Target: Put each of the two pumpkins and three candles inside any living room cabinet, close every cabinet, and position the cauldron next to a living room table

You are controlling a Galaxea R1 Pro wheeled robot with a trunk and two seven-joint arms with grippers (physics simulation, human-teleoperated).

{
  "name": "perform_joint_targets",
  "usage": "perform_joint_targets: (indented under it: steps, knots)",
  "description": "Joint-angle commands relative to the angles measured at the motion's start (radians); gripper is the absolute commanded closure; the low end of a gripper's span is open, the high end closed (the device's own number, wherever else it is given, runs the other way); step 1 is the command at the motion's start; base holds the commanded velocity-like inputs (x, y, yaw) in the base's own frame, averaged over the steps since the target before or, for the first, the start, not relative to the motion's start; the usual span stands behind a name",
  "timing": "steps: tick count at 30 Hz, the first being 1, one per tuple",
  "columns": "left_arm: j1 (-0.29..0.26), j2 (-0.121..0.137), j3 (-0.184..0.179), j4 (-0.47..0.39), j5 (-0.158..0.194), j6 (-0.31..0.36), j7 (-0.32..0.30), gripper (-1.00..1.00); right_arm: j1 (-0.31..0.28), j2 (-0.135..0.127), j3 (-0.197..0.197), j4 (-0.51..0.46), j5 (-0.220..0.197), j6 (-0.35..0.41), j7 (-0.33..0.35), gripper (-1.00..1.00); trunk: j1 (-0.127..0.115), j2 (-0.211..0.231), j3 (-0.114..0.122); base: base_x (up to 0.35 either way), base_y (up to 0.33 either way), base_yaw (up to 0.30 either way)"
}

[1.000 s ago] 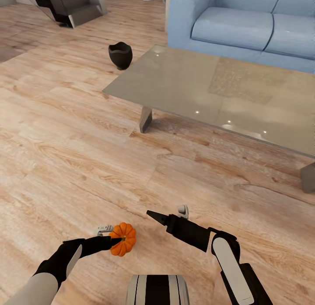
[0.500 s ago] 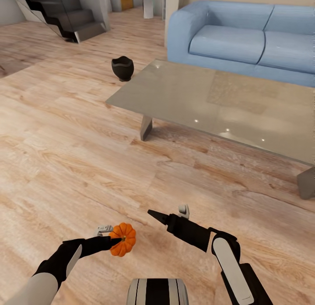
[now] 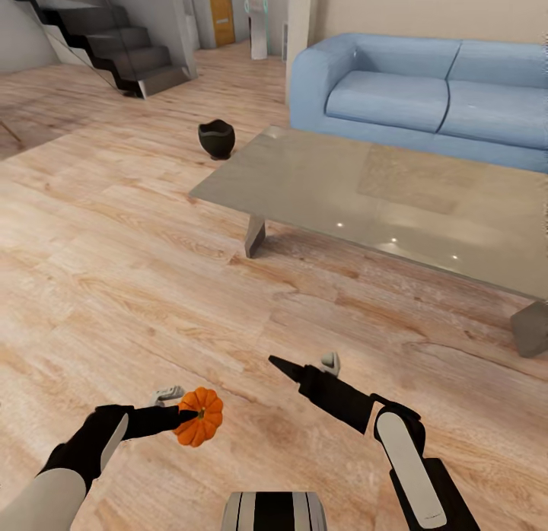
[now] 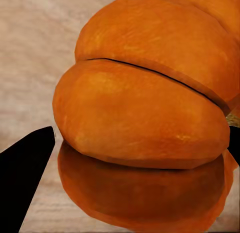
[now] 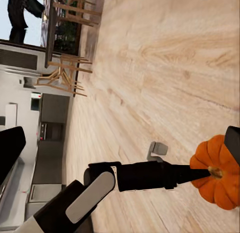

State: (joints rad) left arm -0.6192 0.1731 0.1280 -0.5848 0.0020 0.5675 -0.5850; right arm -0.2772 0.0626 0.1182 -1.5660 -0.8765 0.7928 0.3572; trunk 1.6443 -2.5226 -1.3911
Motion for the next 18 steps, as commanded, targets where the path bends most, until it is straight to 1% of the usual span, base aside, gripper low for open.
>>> perform_joint_targets:
  steps: [1, 3, 6, 10, 16, 18]
  knots:
    - [0.0, 0.0, 0.004, -0.002, 0.0, 0.012, -0.006, 1.0, 0.0, 0.0, -0.001, 0.0, 0.001, 0.004, -0.001, -1.0, -0.001, 0.0, 0.003, -0.04, 0.0, -0.016]
    - [0.0, 0.001, 0.004, -0.004, 0.0, 0.016, -0.006, 1.0, 0.0, 0.001, 0.003, 0.0, 0.0, 0.004, -0.005, -1.0, -0.002, 0.0, 0.011, -0.015, 0.0, -0.139]
    - [0.0, 0.005, 0.004, -0.004, 0.001, 0.017, -0.006, 1.0, 0.0, 0.001, 0.004, 0.0, 0.0, 0.003, -0.006, -1.0, -0.003, 0.001, 0.023, -0.005, 0.0, -0.234]
    - [0.0, 0.017, 0.005, -0.004, 0.002, 0.017, -0.006, 1.0, 0.0, 0.0, 0.004, 0.0, -0.001, 0.003, -0.006, -1.0, -0.005, 0.002, 0.038, -0.001, 0.0, -0.278]
    - [0.0, 0.022, 0.005, -0.005, 0.003, 0.018, -0.006, 1.0, 0.0, 0.0, 0.005, 0.0, -0.001, 0.003, -0.004, -1.0, -0.007, 0.004, 0.061, 0.0, 0.0, -0.287]
    - [0.0, 0.023, 0.005, -0.004, 0.003, 0.018, -0.006, 1.0, 0.0, 0.0, 0.002, 0.0, -0.001, 0.003, -0.004, -1.0, -0.008, 0.004, 0.069, -0.174, 0.0, -0.128]
